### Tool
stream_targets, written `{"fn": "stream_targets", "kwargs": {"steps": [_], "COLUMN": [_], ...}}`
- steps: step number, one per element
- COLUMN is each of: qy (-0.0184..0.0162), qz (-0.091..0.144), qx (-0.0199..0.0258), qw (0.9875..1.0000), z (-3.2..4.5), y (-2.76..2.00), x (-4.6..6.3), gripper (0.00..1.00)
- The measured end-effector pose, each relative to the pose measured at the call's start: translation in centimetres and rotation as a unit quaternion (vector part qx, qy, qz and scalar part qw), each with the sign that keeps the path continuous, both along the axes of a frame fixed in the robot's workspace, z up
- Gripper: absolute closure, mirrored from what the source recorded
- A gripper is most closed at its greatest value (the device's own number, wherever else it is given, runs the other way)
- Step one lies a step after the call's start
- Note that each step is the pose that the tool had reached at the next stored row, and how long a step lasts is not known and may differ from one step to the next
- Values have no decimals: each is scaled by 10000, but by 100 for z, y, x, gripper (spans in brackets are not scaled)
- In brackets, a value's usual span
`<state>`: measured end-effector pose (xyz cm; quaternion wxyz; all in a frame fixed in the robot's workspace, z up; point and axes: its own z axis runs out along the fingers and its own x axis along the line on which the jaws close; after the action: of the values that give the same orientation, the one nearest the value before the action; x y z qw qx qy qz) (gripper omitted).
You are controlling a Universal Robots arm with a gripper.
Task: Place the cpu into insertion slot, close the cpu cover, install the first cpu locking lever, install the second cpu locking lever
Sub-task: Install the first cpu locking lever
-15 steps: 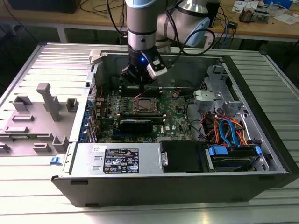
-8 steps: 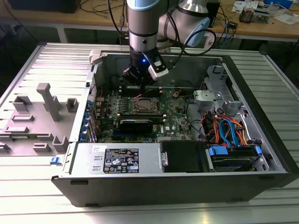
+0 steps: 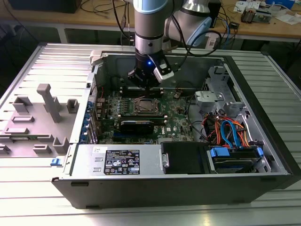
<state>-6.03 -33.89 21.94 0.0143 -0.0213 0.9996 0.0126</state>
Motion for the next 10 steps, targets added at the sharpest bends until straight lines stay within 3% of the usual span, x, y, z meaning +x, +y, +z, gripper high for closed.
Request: {"fn": "stream_targets", "kwargs": {"steps": [10], "qy": [0], "qz": [0], "qx": [0], "qw": [10000], "z": [-26], "y": [1], "x": [38], "gripper": [89]}}
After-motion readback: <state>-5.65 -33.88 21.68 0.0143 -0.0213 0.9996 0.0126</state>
